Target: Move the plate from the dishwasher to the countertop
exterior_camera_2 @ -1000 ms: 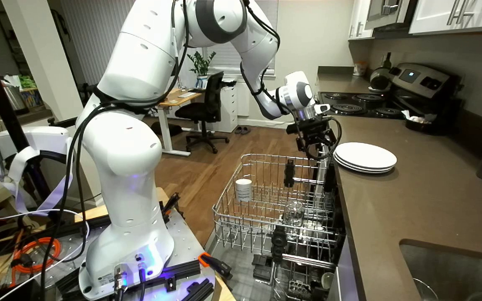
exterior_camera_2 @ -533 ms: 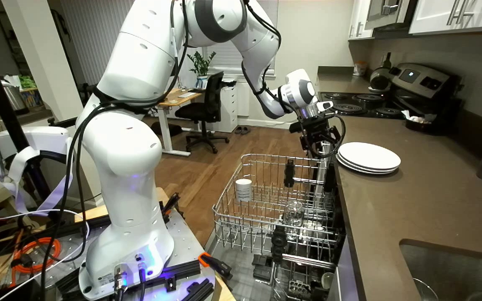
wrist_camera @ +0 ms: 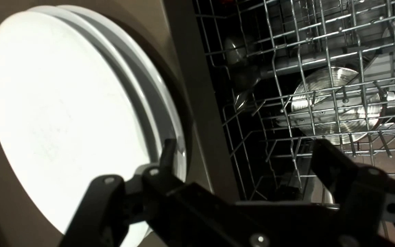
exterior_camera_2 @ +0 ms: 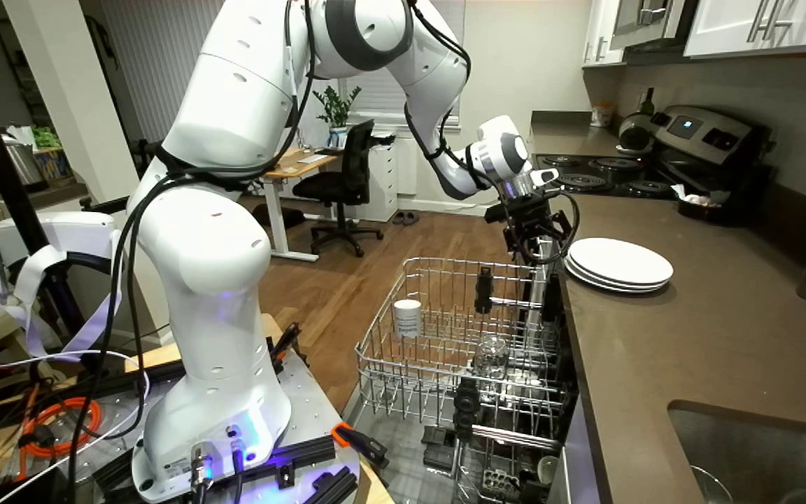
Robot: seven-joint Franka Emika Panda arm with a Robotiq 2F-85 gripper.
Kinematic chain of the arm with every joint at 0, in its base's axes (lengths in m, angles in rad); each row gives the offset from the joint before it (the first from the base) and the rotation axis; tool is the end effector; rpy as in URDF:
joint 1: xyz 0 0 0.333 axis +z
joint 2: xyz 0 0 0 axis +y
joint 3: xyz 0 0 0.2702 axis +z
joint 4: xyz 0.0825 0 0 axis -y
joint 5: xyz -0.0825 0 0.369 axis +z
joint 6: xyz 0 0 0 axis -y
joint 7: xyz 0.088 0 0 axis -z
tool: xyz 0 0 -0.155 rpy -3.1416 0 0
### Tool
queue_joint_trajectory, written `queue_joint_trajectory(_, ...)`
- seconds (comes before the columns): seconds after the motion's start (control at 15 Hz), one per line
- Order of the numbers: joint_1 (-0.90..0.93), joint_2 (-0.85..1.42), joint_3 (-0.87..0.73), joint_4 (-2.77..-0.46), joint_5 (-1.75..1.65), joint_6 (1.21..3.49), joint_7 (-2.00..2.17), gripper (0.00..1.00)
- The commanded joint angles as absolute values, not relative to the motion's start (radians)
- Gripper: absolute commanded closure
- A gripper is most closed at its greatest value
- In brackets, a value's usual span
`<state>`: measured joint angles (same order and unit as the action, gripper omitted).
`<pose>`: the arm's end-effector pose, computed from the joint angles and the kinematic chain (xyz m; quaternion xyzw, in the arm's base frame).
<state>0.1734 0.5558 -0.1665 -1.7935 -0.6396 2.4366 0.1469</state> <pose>0.6408 -0.0130 0.1829 0.9497 0.1769 0.0570 0.2519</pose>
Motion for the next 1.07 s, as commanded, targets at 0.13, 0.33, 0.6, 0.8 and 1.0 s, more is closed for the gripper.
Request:
queue_joint_trajectory(0.13, 0.144, 0.536, -0.128, -1.806, -0.605, 2.426, 0.128, 0.00)
queue_joint_trajectory(0.33, 0.136, 0.532, -0.110, -1.811, -0.584, 2.422, 0.116, 0.00)
queue_joint_trajectory(0.6, 0.111, 0.511, -0.070, -1.830, -0.492, 2.409, 0.054, 0.00)
queue_joint_trajectory(0.8, 0.071, 0.458, -0.002, -1.890, -0.339, 2.359, -0.070, 0.00)
queue_joint_trajectory(1.0, 0.042, 0.348, 0.046, -1.982, -0.224, 2.241, -0.169, 0.00)
